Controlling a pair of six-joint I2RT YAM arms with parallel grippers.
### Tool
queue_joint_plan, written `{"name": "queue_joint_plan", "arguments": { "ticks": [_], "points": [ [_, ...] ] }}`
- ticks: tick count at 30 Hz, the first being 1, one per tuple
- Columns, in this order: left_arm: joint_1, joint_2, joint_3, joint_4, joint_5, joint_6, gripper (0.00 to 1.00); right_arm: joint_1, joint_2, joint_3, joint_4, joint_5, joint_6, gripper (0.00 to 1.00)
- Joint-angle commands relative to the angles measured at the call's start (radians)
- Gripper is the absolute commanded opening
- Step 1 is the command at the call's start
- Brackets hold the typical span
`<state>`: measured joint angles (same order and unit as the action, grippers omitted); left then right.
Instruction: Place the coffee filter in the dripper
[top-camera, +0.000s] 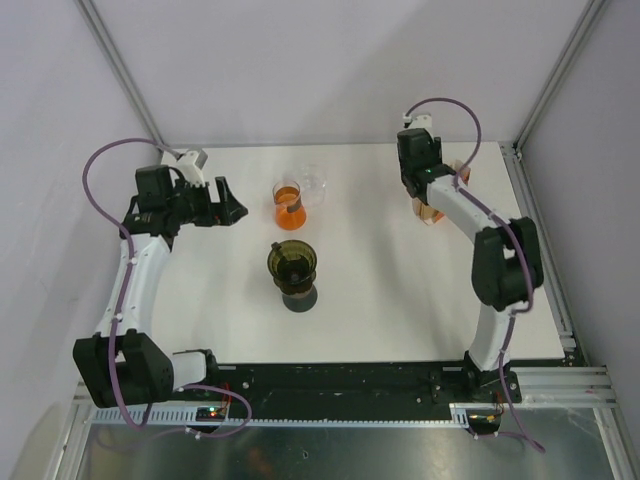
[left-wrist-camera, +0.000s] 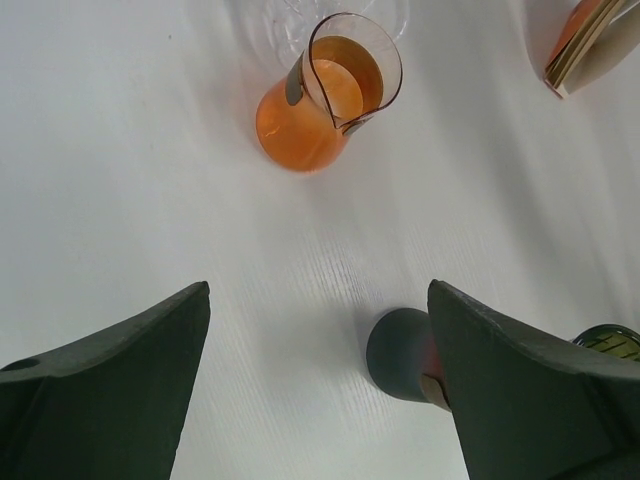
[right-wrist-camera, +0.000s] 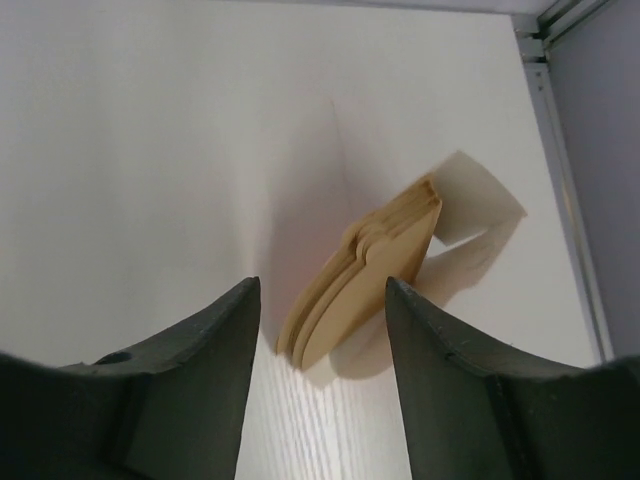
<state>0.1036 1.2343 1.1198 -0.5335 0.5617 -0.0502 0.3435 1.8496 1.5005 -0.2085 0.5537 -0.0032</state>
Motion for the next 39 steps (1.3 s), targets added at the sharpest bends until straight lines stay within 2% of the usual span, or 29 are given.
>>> {"name": "queue_joint_plan", "arguments": {
  "ticks": [1, 10, 15, 19, 23, 26, 28, 32, 39],
  "points": [
    [0.003, -0.018, -0.017, 0.048, 0.031, 0.024, 0.93, 0.014, 0.124, 0.177, -0.045, 0.146, -0.083, 0.56],
    [0.004, -0.008, -0.019, 0.058, 0.045, 0.017, 0.93, 0.035, 0.266, 0.257, -0.035, 0.275, -0.15, 0.49],
    [0.004, 0.001, -0.023, 0.059, 0.053, 0.017, 0.93, 0.032, 0.3, 0.274, -0.047, 0.331, -0.159, 0.52],
    [0.004, 0.008, -0.024, 0.06, 0.063, 0.019, 0.93, 0.025, 0.279, 0.236, -0.061, 0.322, -0.105, 0.67],
    [0.003, 0.015, -0.023, 0.061, 0.078, 0.016, 0.93, 0.02, 0.228, 0.161, -0.047, 0.273, -0.028, 0.93],
    [0.004, 0.014, -0.024, 0.061, 0.086, 0.015, 0.93, 0.013, 0.213, 0.12, -0.032, 0.248, 0.027, 0.99],
    [0.004, 0.01, -0.025, 0.062, 0.087, 0.017, 0.93, 0.005, 0.219, 0.104, -0.032, 0.256, 0.051, 0.99],
    [0.006, 0.004, -0.029, 0.061, 0.092, 0.017, 0.93, -0.003, 0.23, 0.083, -0.038, 0.287, 0.07, 0.94],
    [0.013, 0.003, -0.027, 0.061, 0.108, 0.012, 0.93, -0.03, 0.22, 0.044, -0.042, 0.204, 0.106, 0.76]
  ]
}}
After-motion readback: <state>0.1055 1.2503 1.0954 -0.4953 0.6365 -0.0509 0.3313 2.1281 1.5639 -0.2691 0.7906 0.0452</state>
